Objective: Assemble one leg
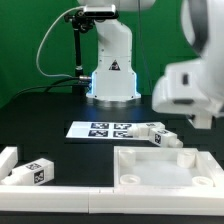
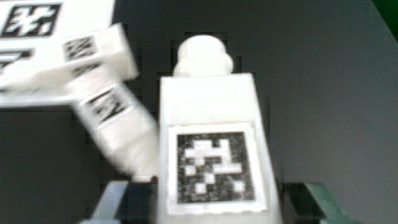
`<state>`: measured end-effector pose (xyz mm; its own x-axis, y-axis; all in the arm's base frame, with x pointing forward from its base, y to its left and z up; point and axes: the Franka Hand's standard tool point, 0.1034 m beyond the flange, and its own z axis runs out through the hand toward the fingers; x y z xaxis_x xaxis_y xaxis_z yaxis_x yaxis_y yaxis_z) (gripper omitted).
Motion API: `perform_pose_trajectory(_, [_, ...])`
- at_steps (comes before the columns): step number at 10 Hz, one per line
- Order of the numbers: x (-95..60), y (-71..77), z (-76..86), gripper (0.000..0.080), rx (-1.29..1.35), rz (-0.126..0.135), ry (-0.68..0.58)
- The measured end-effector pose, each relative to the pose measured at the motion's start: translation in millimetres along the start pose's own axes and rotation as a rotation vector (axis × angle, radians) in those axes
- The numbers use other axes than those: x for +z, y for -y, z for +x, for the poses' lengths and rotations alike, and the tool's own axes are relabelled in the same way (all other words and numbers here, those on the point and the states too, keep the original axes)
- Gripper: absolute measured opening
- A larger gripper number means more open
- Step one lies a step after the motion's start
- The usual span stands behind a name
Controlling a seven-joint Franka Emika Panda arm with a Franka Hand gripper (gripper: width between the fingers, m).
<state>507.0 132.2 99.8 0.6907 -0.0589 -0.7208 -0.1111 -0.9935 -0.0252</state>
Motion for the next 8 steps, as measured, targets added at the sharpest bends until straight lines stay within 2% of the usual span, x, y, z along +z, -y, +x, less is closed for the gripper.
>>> perform_pose_trajectory(1, [-11.8,-5.4,1.9,0.0284,-0.003,-0.003,-0.116])
perform_pose_trajectory(2, [-9.8,-3.3,0.2,0.0284,-0.005,-0.006,-0.195])
perform_pose_trajectory(6, [-17.9,2.3,7.6,0.0285,-0.018,0.030,-0.478])
perform_pose_trajectory(8, [-76.7,-14.8,23.0,0.0285,-0.138,0.019,-0.644])
